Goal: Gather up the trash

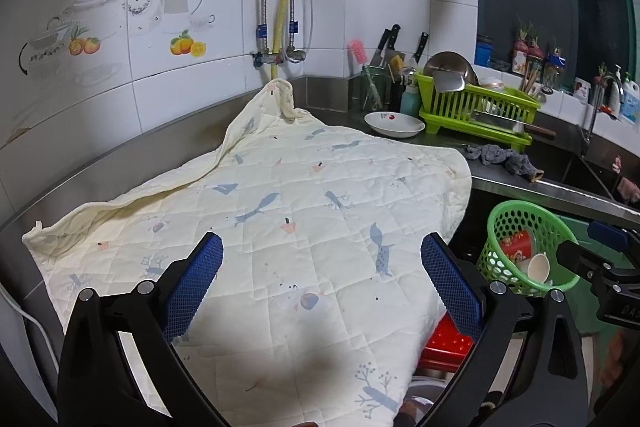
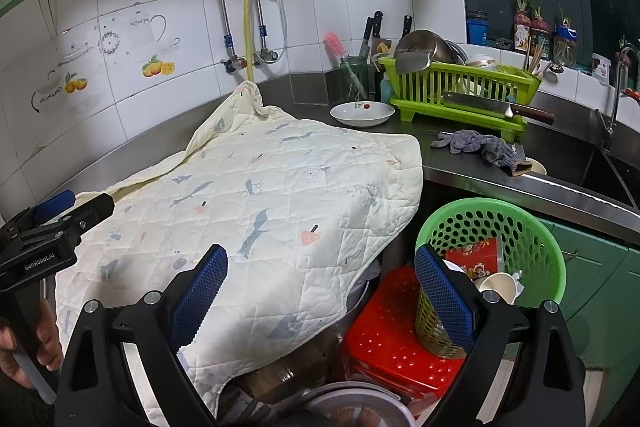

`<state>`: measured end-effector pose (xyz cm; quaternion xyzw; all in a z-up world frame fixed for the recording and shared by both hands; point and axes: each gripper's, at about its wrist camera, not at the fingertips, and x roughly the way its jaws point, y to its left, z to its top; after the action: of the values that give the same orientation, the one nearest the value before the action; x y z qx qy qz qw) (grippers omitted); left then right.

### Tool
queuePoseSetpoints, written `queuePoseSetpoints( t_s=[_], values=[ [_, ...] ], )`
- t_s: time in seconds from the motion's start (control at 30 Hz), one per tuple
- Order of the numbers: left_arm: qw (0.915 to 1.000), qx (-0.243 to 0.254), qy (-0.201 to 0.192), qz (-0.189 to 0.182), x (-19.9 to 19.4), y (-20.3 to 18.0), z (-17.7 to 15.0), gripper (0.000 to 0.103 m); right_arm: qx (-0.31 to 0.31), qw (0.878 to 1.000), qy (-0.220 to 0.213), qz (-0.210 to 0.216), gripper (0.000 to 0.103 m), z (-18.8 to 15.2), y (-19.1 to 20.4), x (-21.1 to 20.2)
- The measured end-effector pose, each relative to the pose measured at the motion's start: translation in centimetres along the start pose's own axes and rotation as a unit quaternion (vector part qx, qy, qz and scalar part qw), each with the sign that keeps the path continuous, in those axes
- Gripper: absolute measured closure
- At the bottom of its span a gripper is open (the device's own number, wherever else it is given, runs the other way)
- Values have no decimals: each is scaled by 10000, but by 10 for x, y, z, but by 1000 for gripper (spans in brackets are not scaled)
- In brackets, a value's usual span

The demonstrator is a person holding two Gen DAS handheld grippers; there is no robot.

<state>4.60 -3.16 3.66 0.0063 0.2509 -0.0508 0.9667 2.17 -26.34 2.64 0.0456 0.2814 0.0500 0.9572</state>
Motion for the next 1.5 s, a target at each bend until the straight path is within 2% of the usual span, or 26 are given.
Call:
queuePoseSetpoints(
  t_s=[1.5],
  values=[
    [9999,142,63,41,5,-12,-3,5,-2,10000,55,18,11,0,10,3]
  ],
)
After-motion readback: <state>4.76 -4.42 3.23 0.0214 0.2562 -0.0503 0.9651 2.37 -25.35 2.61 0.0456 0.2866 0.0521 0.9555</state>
